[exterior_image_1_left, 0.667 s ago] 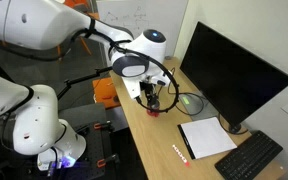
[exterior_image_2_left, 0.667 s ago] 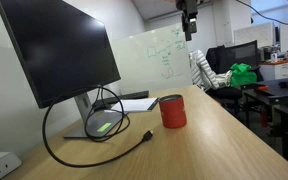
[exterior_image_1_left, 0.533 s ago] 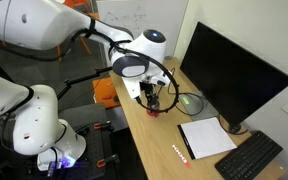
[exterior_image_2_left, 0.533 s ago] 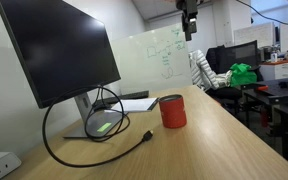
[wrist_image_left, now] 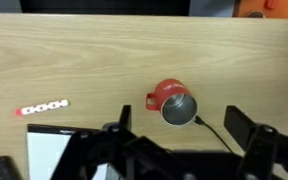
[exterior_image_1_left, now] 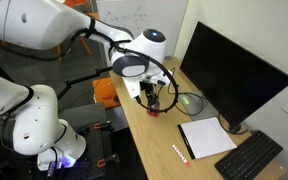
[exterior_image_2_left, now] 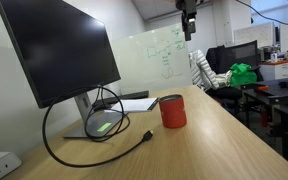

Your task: Place the marker inside the red thermos on the left side of the desk

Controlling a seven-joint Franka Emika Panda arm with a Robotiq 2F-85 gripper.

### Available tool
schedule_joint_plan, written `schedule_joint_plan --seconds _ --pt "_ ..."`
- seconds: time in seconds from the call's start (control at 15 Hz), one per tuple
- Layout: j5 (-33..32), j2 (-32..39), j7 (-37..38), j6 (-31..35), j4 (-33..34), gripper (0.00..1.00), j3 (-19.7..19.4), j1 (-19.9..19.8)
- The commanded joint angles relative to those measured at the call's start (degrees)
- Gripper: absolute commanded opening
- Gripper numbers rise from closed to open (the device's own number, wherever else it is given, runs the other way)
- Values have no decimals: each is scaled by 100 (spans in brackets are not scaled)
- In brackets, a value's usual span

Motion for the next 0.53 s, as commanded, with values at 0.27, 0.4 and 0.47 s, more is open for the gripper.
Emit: schedule_joint_plan --seconds 0.27,0.4,0.47 --pt "-50 970 2290 951 896 100 411 -438" --pt "-198 1415 2810 1212 1206 100 385 -629" --pt "-276 1686 3033 1297 1412 100 328 -728"
